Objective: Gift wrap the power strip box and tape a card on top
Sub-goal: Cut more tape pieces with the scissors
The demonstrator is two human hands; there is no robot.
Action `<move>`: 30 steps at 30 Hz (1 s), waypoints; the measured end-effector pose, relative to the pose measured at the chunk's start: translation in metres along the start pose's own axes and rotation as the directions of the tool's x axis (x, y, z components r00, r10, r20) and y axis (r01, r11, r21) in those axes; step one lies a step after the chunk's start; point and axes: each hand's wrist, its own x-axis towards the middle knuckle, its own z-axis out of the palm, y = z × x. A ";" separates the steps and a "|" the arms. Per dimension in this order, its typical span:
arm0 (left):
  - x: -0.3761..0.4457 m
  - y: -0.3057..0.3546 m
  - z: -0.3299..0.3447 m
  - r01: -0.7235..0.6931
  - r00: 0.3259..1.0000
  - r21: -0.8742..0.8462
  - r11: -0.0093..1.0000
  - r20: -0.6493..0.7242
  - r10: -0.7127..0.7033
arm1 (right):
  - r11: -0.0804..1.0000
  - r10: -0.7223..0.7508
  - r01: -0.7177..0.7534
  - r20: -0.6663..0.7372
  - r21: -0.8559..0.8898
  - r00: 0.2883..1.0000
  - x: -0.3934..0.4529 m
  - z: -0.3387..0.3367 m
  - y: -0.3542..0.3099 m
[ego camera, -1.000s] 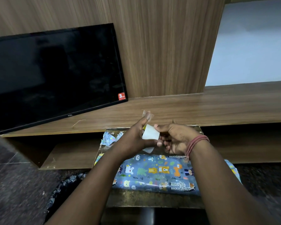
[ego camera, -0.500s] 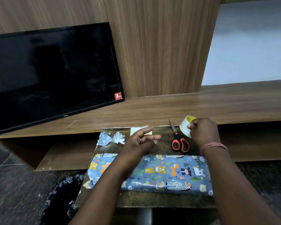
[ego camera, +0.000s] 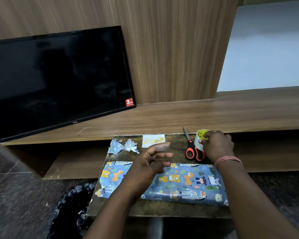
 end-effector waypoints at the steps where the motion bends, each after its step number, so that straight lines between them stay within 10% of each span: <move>1: -0.003 0.000 0.000 -0.007 1.000 0.005 1.000 -0.007 0.007 | 1.000 0.005 -0.005 0.004 0.027 1.000 -0.002 -0.002 0.000; 6: -0.012 0.004 -0.001 -0.031 0.999 0.024 0.999 0.009 0.031 | 0.900 -0.133 0.155 -0.082 0.408 0.988 -0.034 -0.019 -0.020; 10: -0.020 0.007 -0.004 -0.031 0.999 0.037 0.999 0.029 0.030 | 0.653 -0.428 -0.035 0.407 0.756 0.807 -0.081 -0.045 -0.056; 13: -0.030 0.006 -0.005 -0.018 0.999 0.056 0.998 0.035 0.016 | 0.619 -0.534 -0.017 0.436 0.785 0.724 -0.096 -0.041 -0.060; 21: -0.052 0.005 -0.023 -0.029 0.996 0.160 0.987 0.088 0.015 | 0.480 -0.494 -0.235 0.481 0.845 0.724 -0.126 -0.034 -0.068; 30: -0.062 -0.012 -0.060 0.197 0.979 0.217 0.956 -0.087 -0.182 | 0.513 -0.358 0.156 0.045 0.844 0.933 -0.141 -0.023 -0.083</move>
